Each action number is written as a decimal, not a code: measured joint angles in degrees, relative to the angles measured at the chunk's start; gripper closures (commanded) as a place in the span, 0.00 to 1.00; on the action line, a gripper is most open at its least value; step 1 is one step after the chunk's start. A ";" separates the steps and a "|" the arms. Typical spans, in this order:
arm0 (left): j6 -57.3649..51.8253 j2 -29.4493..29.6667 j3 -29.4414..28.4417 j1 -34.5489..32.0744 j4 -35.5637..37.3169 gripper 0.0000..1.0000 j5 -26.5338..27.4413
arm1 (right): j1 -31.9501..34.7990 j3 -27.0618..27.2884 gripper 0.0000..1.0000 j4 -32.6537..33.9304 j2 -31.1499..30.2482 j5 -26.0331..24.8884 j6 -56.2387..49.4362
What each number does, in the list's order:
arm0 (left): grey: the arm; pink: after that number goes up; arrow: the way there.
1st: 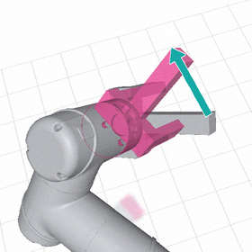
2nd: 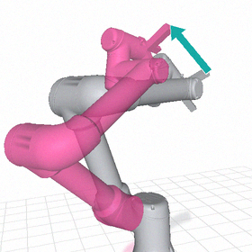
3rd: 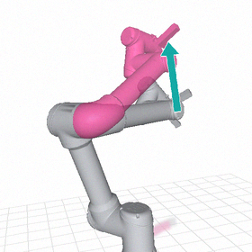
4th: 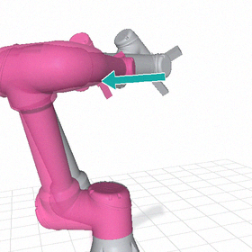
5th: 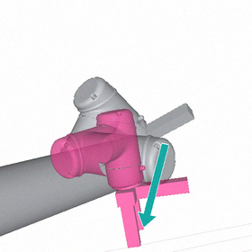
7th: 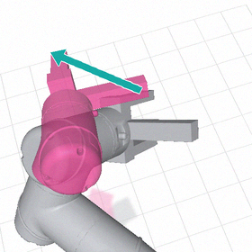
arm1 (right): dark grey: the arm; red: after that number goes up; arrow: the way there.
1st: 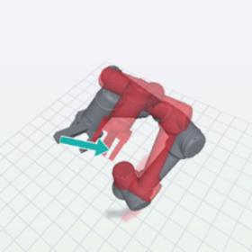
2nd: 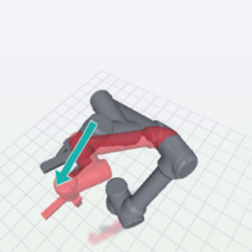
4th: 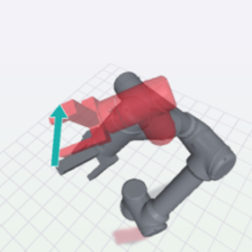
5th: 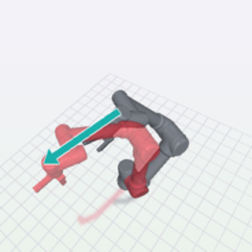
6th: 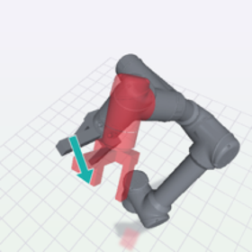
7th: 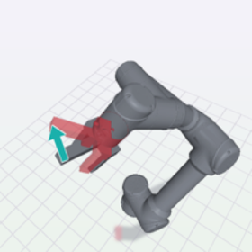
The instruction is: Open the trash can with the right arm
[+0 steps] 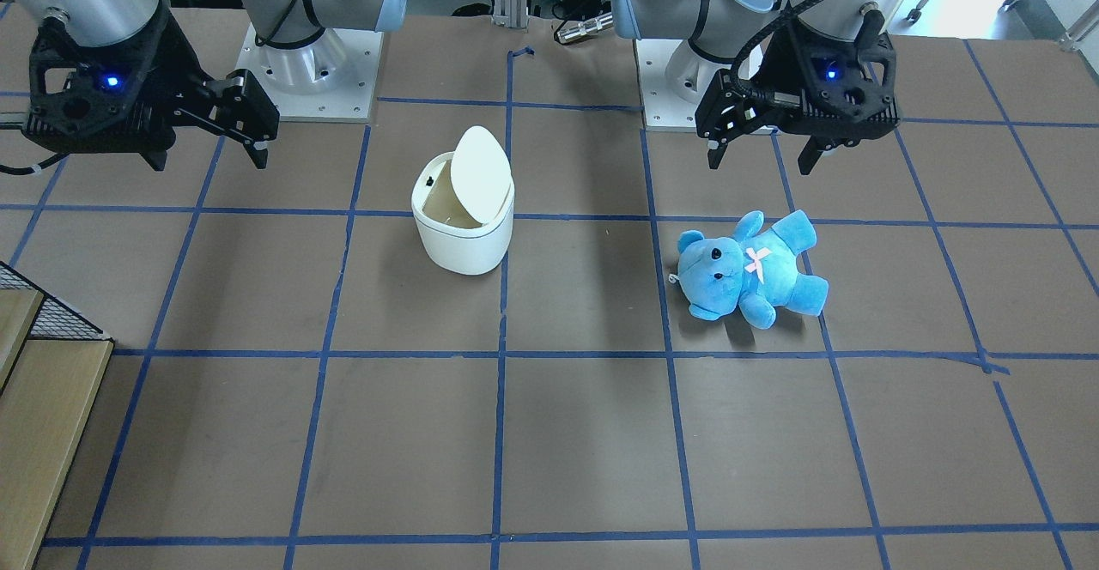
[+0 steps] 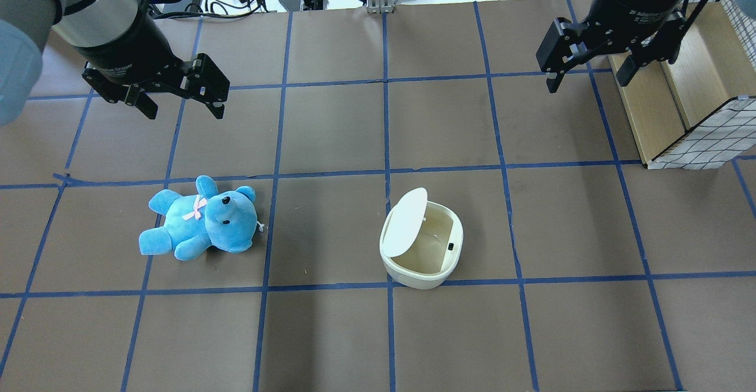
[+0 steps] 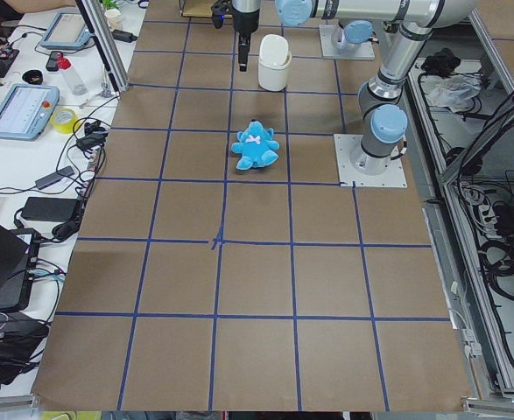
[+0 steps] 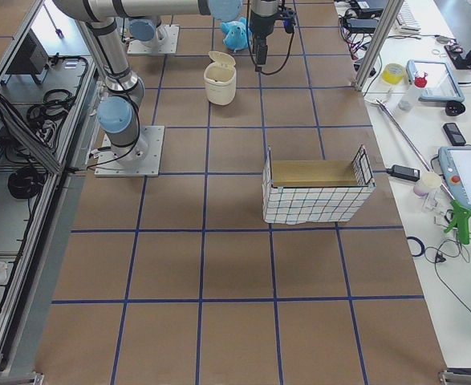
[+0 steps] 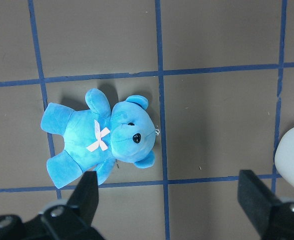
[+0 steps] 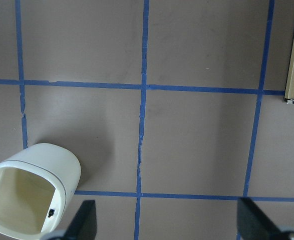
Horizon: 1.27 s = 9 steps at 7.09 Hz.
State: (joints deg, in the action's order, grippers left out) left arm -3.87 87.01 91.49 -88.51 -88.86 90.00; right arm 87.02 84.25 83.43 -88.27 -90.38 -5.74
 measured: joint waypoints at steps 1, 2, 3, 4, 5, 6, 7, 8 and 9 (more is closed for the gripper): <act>0.00 0.00 0.00 0.00 0.00 0.00 0.00 | 0.07 0.05 0.00 0.06 -0.12 0.05 1.09; 0.00 0.00 0.00 0.00 0.00 0.00 0.00 | 0.12 0.09 0.00 0.12 -0.19 0.02 2.88; 0.00 0.00 0.00 0.00 0.00 0.00 0.00 | 0.39 0.11 0.00 0.16 -0.25 -0.03 4.23; 0.00 0.00 0.00 0.00 0.00 0.00 0.00 | 1.13 0.12 0.00 0.27 -0.28 -0.07 4.91; 0.00 0.00 0.00 0.00 0.00 0.00 0.00 | 2.04 0.15 0.00 0.81 -0.24 -0.11 5.19; 0.00 0.00 0.00 0.00 0.00 0.00 0.00 | 2.52 0.18 0.00 1.65 -0.15 -0.12 5.17; 0.00 0.00 0.00 0.00 0.00 0.00 0.00 | 2.71 0.20 0.00 2.09 -0.11 -0.07 5.14; 0.00 0.00 0.00 0.00 0.00 0.00 0.00 | 2.77 0.21 0.00 2.26 -0.08 -0.01 5.13; 0.00 0.00 0.00 0.00 0.00 0.00 0.00 | 2.79 0.21 0.00 2.32 -0.07 0.01 5.13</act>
State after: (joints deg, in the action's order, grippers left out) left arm -3.87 87.01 91.49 -88.50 -88.86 90.00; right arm 89.81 84.46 85.75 -88.34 -90.37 -0.61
